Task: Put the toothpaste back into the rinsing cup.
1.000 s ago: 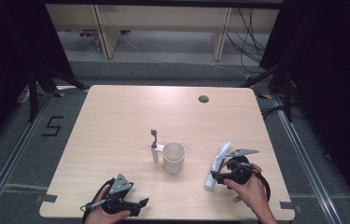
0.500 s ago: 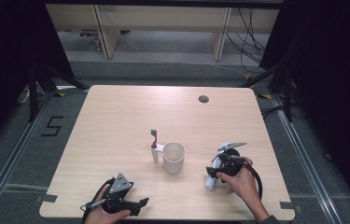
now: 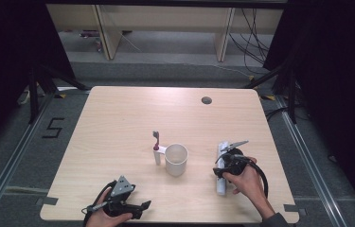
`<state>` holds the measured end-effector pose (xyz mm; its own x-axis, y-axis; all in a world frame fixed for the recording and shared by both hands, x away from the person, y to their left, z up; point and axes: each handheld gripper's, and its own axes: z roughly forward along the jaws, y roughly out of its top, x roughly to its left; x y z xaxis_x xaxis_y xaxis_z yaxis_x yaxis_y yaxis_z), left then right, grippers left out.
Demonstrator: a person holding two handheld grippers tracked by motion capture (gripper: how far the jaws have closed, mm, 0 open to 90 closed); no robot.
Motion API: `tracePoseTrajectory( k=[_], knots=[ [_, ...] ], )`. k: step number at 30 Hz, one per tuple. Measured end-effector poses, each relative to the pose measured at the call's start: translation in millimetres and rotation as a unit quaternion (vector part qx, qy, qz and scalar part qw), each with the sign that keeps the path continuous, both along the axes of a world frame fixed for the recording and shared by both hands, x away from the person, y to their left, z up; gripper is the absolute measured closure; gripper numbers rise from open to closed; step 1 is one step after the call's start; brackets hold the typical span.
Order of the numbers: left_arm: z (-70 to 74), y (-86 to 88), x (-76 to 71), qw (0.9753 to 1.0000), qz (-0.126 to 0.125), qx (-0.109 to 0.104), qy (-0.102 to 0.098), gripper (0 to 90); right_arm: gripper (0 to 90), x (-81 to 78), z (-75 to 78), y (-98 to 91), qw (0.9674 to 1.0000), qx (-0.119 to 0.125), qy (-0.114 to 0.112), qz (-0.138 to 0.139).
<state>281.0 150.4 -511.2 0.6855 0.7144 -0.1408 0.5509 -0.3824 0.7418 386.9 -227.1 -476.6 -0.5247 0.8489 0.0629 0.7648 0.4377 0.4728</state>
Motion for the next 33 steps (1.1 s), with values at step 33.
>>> tracePoseTrajectory(
  k=[33],
  knots=[
    [0.4,-0.8,-0.3,1.0000,-0.005,0.004,0.001,18.0,74.2,38.5,8.0,-6.3,0.9825,-0.122,0.101,0.098]
  ],
)
